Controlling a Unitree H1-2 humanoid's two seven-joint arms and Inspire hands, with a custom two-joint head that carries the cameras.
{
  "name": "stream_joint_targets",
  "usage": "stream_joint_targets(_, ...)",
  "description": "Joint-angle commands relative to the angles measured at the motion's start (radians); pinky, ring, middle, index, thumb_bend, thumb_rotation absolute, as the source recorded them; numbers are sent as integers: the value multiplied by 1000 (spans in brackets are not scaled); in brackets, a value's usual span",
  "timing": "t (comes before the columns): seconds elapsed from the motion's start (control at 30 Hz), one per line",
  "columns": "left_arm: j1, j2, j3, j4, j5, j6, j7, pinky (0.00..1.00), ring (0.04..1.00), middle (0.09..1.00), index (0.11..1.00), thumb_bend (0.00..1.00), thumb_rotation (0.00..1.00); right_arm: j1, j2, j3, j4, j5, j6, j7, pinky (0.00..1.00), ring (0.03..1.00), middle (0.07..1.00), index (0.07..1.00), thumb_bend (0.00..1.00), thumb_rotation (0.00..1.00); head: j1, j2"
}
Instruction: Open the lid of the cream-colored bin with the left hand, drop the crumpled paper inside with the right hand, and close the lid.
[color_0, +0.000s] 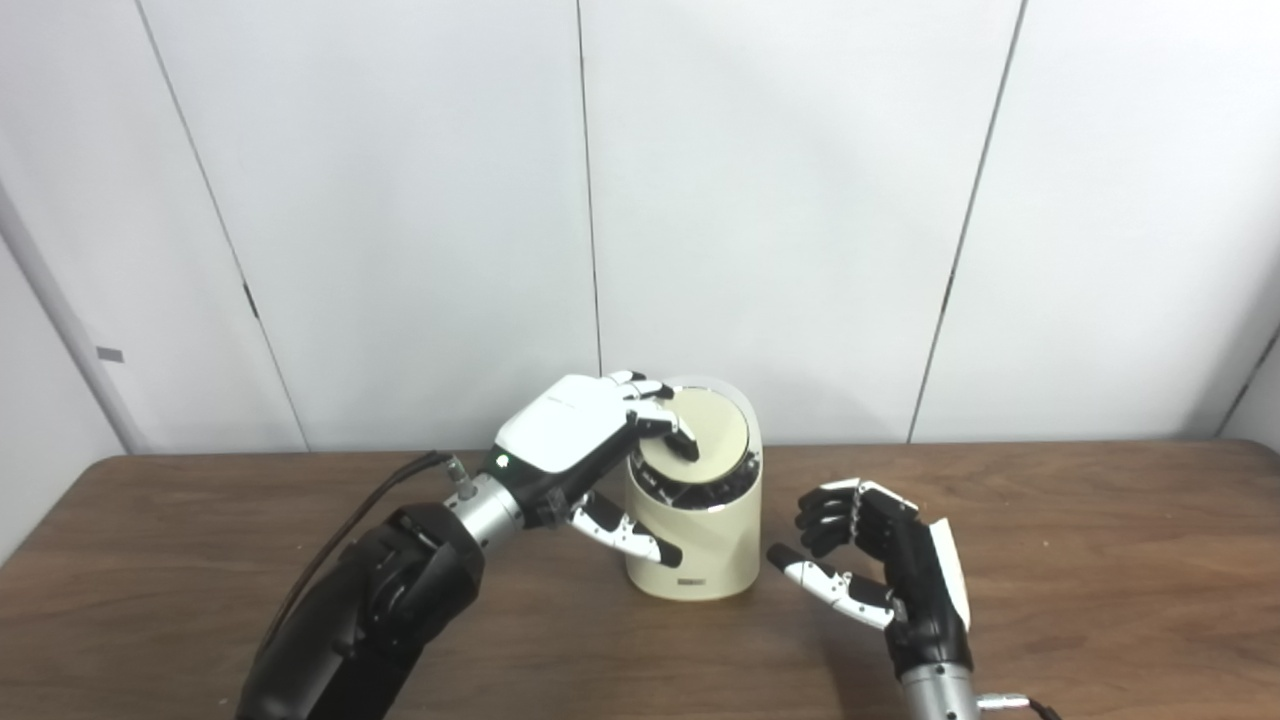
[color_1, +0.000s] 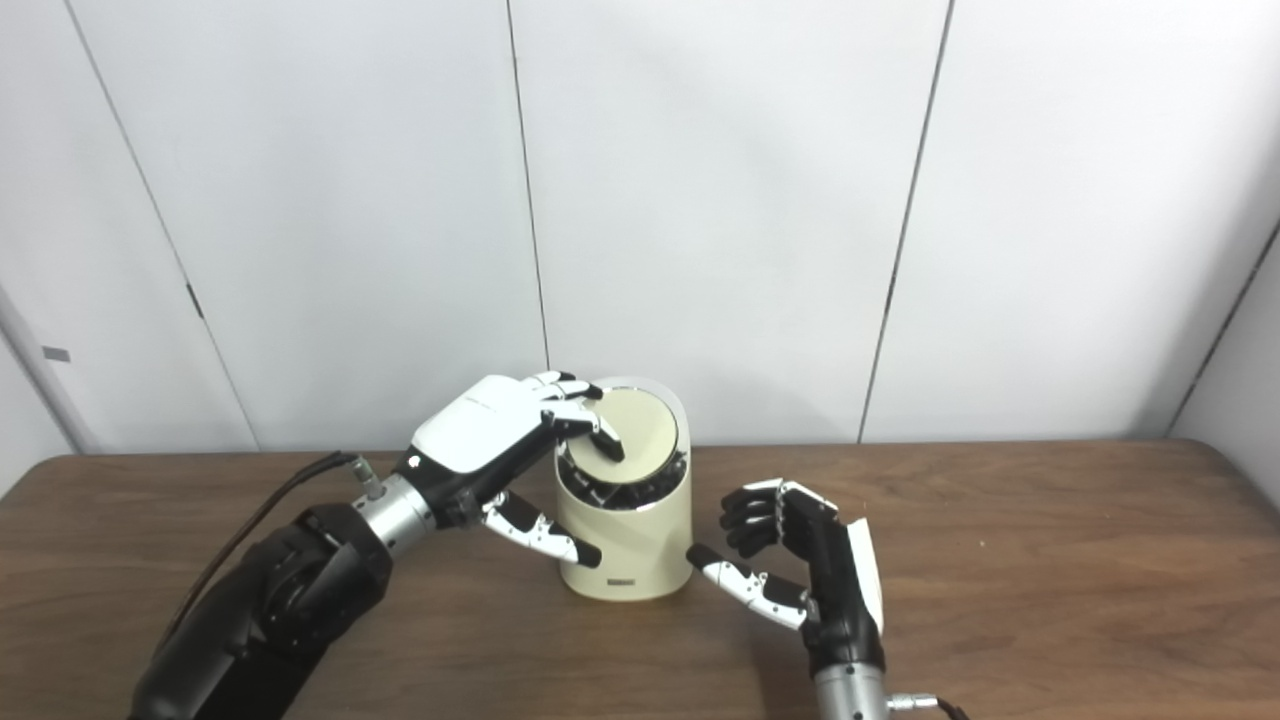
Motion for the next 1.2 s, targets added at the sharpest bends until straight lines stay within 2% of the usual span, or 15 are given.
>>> stream_joint_targets(0.0,-22,23,-17,-28,50,14,-16,945,899,715,717,904,358,-33,9,4,-43,-1,-14,-6,382,442,484,498,519,0,-1,3)
stream_joint_targets(0.1,-22,28,-39,-38,95,24,-26,972,909,724,728,902,365,-32,9,5,-47,2,-14,-5,377,440,483,499,519,0,-2,5)
stream_joint_targets(0.2,-19,31,-58,-42,132,23,-28,958,890,711,720,913,337,-31,8,6,-55,-8,-3,-7,379,440,482,500,519,0,-2,10)
stream_joint_targets(0.3,-17,30,-74,-36,145,24,-38,989,885,702,713,924,307,-29,9,6,-62,-9,3,-8,378,440,482,501,519,0,-2,11)
stream_joint_targets(0.5,-20,34,-102,-22,143,34,-69,1000,881,702,704,936,364,-27,11,5,-76,-6,21,-6,374,440,486,497,519,0,-4,14)
stream_joint_targets(0.93,-22,40,-125,-15,138,66,-105,1000,894,715,717,920,364,-26,8,4,-81,-2,25,-3,382,441,488,496,519,0,-4,15)
stream_joint_targets(1.17,-17,44,-124,-17,124,69,-102,1000,891,716,720,919,359,-26,5,3,-76,-1,24,-4,381,441,490,495,519,0,0,12)
